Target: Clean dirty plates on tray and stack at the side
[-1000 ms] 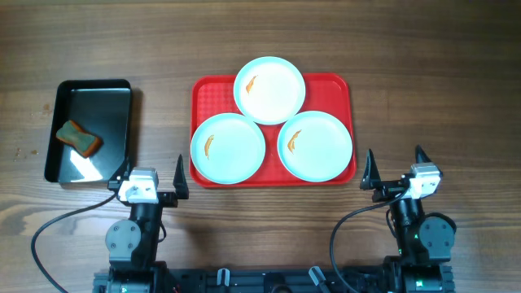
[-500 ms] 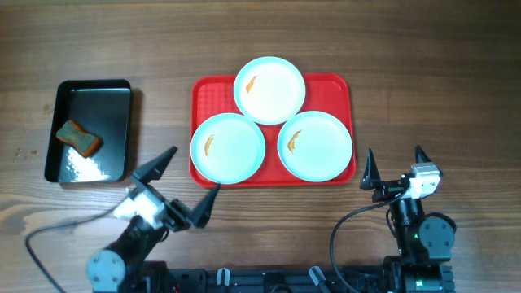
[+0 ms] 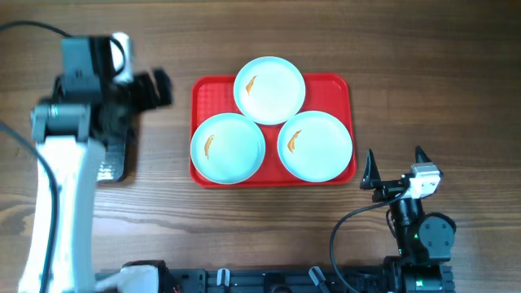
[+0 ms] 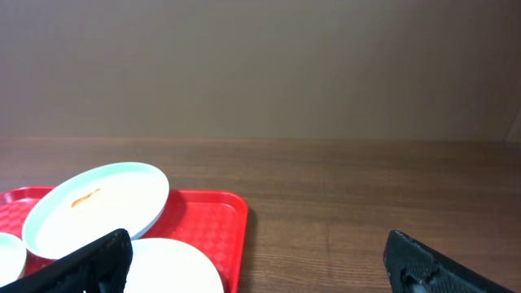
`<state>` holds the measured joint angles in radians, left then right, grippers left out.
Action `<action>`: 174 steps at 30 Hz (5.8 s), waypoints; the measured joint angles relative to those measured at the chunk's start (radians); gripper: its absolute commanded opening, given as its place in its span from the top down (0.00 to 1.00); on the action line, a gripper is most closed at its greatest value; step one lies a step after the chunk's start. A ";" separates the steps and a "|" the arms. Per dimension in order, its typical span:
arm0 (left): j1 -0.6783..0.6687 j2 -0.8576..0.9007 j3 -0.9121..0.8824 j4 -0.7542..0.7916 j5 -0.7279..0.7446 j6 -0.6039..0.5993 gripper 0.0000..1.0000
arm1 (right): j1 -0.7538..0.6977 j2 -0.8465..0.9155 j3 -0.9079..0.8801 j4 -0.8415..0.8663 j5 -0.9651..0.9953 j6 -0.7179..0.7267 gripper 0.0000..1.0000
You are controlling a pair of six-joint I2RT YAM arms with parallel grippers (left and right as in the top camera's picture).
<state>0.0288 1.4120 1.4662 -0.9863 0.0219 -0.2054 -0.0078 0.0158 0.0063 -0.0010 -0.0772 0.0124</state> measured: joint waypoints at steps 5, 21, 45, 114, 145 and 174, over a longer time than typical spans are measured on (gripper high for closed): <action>0.162 0.215 0.026 0.055 -0.068 -0.179 0.00 | 0.000 0.000 0.000 0.000 0.000 0.000 0.00; 0.433 0.634 0.026 0.055 -0.092 -0.359 0.22 | 0.000 0.000 0.000 0.000 0.000 0.000 0.00; 0.458 0.636 -0.078 0.157 -0.082 -0.267 0.06 | 0.000 0.000 0.000 0.000 0.000 0.000 0.00; 0.457 0.624 -0.140 0.434 -0.150 -0.199 0.83 | 0.000 0.000 0.000 0.000 0.000 0.000 0.00; 0.459 0.616 -0.128 0.248 -0.103 -0.195 0.96 | 0.000 0.000 0.000 0.000 0.000 0.000 0.00; 0.459 0.608 -0.126 0.198 -0.045 -0.196 0.00 | 0.000 0.000 0.000 0.000 0.000 0.000 0.00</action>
<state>0.4873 2.0201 1.3399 -0.7883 -0.0235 -0.4011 -0.0078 0.0158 0.0063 -0.0010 -0.0772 0.0124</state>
